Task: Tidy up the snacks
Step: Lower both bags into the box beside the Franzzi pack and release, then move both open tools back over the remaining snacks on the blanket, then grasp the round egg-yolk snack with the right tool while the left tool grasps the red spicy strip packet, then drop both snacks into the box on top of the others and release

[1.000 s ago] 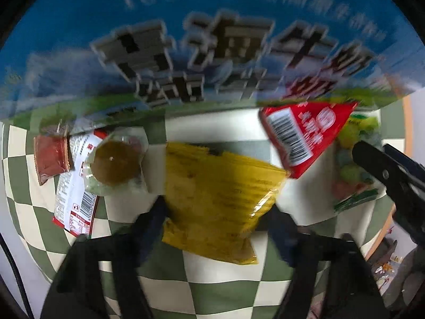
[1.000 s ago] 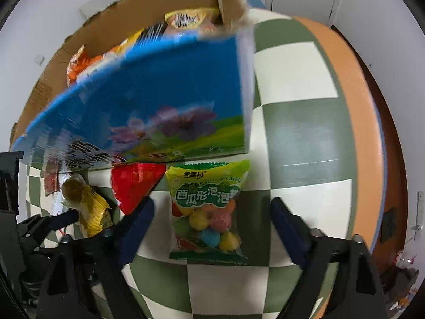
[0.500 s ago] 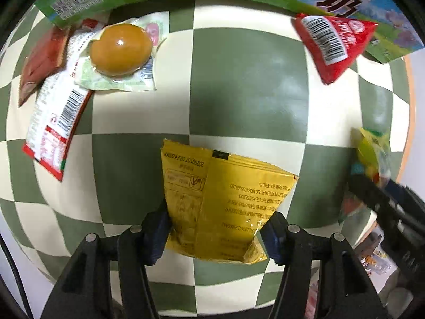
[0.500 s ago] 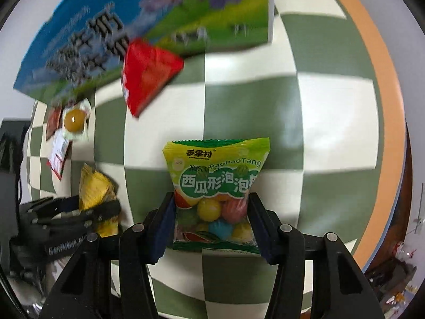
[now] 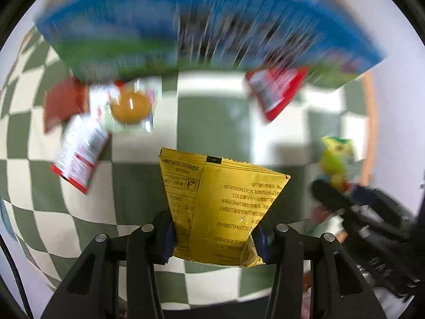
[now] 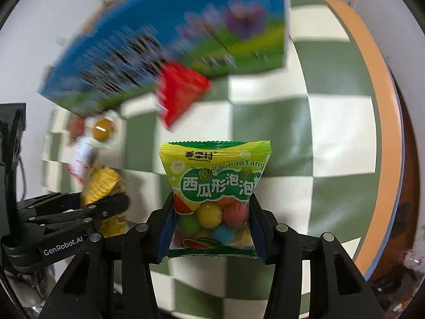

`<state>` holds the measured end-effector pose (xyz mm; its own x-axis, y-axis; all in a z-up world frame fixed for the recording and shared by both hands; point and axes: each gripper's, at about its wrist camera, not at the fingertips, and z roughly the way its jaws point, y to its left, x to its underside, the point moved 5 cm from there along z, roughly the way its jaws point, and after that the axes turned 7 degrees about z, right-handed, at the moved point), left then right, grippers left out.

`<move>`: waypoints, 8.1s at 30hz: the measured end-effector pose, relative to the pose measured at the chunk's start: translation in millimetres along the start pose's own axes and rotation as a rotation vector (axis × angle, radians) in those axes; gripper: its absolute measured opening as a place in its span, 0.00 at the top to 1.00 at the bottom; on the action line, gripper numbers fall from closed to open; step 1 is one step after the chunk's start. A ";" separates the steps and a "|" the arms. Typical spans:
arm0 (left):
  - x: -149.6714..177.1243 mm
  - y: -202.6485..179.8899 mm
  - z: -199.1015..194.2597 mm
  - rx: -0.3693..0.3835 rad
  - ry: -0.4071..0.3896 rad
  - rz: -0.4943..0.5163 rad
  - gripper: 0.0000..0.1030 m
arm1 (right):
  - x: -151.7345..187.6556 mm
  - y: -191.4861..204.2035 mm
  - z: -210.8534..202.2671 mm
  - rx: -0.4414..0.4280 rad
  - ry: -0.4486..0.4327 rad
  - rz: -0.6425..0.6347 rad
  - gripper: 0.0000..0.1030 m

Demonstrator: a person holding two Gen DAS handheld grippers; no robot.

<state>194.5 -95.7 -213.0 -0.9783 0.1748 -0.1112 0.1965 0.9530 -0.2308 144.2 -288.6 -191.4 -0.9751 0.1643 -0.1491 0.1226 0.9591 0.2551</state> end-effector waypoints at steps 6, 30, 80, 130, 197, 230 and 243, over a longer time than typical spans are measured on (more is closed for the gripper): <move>-68.5 -7.4 -104.1 0.028 -0.196 0.015 0.57 | -42.7 42.5 -79.6 -0.151 -0.143 -0.038 0.49; -204.5 119.0 -26.6 -0.093 -0.014 -0.152 0.23 | -202.9 75.5 2.6 0.061 -0.050 -0.057 0.07; -105.0 59.7 -162.3 -0.240 -0.471 -0.006 0.04 | -134.1 88.1 -141.1 0.081 -0.401 -0.103 0.05; -12.9 174.3 54.2 -0.292 0.064 0.034 0.43 | -41.4 124.3 55.6 -0.124 -0.041 -0.034 0.29; -195.0 91.5 -108.3 -0.076 -0.155 0.006 0.57 | -153.7 86.7 -93.1 -0.241 -0.279 -0.061 0.52; -214.2 122.2 -19.7 -0.218 -0.031 -0.054 0.03 | -239.5 49.3 5.6 0.129 -0.085 -0.057 0.05; -178.0 91.2 -65.9 -0.243 -0.200 -0.029 0.03 | -201.8 70.1 -27.4 0.169 -0.188 -0.127 0.05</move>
<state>382.2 -23.5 -150.5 -0.9464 0.1172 -0.3010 0.1233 0.9924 -0.0014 344.5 -260.8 -117.2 -0.9351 0.0648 -0.3484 0.0459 0.9970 0.0624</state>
